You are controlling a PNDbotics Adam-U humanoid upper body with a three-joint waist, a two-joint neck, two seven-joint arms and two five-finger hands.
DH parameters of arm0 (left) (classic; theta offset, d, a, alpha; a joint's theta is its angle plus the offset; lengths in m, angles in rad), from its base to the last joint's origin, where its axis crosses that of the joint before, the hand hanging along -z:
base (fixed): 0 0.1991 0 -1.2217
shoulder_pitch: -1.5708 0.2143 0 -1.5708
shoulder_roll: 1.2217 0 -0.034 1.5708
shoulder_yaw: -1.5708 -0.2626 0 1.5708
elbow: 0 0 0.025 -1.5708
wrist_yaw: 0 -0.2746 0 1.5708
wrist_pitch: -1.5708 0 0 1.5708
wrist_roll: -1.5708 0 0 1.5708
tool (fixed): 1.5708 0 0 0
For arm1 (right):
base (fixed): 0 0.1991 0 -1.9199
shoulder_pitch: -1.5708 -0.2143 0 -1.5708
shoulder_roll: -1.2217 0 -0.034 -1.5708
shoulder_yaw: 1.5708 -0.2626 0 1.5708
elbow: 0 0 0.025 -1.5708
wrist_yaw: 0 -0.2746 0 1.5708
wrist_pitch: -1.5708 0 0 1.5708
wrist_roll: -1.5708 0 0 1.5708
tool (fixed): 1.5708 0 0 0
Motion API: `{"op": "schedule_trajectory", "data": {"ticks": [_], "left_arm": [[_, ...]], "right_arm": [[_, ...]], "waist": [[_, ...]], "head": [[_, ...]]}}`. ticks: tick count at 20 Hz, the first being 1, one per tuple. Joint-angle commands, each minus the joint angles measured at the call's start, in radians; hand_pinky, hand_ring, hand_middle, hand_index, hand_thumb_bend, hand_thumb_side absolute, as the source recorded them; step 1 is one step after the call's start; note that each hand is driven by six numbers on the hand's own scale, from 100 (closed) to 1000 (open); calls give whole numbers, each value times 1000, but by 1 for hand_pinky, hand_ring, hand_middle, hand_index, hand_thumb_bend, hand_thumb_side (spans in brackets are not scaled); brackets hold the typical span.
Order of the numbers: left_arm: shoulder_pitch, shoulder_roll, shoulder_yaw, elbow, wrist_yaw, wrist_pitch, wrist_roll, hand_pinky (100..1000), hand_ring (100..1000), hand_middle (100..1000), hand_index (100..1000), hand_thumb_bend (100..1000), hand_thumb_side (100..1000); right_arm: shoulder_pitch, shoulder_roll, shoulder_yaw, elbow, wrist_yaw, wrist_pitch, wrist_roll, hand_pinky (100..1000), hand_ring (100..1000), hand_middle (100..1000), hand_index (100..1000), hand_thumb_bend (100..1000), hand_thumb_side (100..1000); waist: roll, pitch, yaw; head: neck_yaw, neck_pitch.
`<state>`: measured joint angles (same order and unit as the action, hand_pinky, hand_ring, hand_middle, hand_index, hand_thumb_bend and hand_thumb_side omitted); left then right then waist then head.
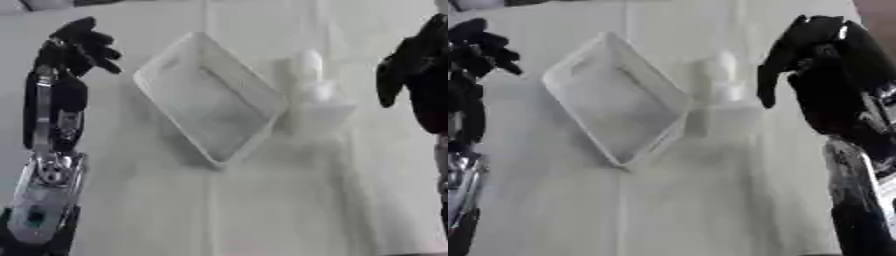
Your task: Pick up objects on the table and place them in the box.
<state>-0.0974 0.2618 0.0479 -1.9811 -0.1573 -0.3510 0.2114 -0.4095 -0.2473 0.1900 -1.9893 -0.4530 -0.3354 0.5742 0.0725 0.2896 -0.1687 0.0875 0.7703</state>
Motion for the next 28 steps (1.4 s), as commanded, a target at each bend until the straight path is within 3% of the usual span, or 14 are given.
{"op": "schedule_trajectory", "data": {"ticks": [1, 8, 11, 12, 16, 23, 28], "left_arm": [[-6, 4, -1, -19, 0, 0, 5, 442, 575, 593, 822, 553, 897], [1, 39, -3, -19, -8, -2, 10, 436, 579, 601, 819, 562, 879], [14, 132, -16, -19, -40, -14, 9, 434, 577, 602, 817, 581, 839], [14, 164, -27, -19, -46, -19, 4, 432, 582, 603, 815, 626, 788], [-2, 278, -78, -19, -9, -27, -43, 460, 592, 617, 815, 674, 748], [-130, 525, -133, -19, 25, -22, -134, 467, 597, 628, 808, 701, 699], [-214, 631, -145, -19, 44, 14, -173, 477, 598, 638, 807, 675, 725]], "right_arm": [[-6, -1, -4, -11, -2, -2, 2, 259, 430, 529, 751, 100, 802], [-8, -3, -4, -11, -2, -4, 2, 260, 430, 529, 751, 100, 804], [-7, -4, -3, -11, -3, -3, 2, 260, 430, 529, 751, 100, 803], [-5, -3, -2, -11, -3, -2, 2, 260, 430, 529, 751, 100, 802], [-6, -3, 1, -11, -6, 0, 4, 260, 430, 529, 751, 100, 805], [-2, -6, -1, -11, -9, -5, 1, 261, 431, 529, 749, 100, 808], [1, -11, -5, -11, -9, -11, -5, 261, 431, 529, 749, 100, 809]], "waist": [[-2, -16, 1], [-3, -15, -2], [-1, -20, -4], [1, -22, -6], [2, -26, -14], [2, -38, -25], [4, -44, -41]], "head": [[-4, 0], [-6, 0], [-3, 0], [-3, 0], [0, 0], [15, 0], [23, 0]]}}
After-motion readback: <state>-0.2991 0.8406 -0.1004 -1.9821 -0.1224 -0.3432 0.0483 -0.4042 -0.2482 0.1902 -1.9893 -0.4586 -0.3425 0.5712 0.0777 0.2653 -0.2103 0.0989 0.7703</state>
